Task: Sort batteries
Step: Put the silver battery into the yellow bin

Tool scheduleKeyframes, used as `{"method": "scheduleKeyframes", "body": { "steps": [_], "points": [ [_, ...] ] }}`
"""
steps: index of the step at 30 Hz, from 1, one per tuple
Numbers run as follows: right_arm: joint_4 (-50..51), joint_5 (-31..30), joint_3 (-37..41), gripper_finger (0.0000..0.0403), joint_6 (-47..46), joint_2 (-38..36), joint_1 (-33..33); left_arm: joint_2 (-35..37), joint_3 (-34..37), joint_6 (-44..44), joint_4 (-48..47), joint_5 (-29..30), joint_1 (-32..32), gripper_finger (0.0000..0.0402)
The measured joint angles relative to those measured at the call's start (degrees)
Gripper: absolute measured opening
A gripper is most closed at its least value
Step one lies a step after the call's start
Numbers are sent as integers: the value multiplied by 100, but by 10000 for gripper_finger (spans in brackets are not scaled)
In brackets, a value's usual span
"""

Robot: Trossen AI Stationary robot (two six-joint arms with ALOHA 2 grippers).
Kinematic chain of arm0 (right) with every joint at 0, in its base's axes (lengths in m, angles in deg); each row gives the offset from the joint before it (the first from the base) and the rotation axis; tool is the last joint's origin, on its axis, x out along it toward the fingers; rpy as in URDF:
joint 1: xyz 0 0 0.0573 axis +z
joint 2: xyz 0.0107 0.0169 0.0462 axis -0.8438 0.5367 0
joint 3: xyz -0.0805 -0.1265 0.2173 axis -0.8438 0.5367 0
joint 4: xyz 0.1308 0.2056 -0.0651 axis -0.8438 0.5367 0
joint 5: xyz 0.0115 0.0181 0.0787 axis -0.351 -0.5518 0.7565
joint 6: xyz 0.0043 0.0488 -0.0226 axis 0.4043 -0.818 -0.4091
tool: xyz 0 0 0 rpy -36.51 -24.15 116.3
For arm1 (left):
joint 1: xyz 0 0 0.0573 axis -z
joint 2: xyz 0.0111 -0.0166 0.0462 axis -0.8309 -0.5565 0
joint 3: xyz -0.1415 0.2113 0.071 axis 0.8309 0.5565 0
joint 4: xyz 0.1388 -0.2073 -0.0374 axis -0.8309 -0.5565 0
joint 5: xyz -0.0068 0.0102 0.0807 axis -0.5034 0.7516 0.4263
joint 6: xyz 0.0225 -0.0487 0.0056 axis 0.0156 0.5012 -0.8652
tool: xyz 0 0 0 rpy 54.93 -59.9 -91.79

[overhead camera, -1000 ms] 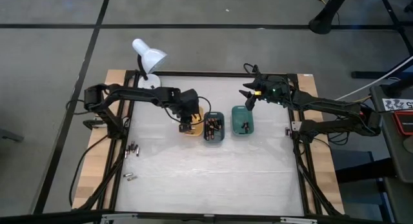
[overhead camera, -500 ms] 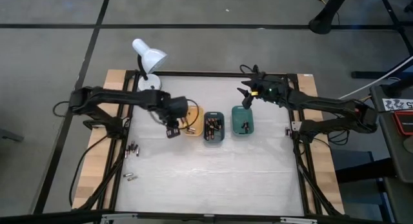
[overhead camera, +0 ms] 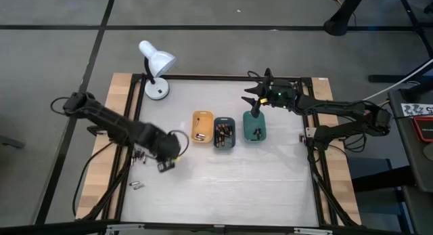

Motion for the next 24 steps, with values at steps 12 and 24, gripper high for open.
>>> {"method": "scheduleKeyframes", "body": {
  "steps": [12,24],
  "points": [
    [-172,418,0,172,-63,-2,0,-116,619,2381,987,-543,1732,160],
    [-193,420,0,172,-68,-2,0,-771,620,2747,1091,-1119,2366,193]
  ]
}}
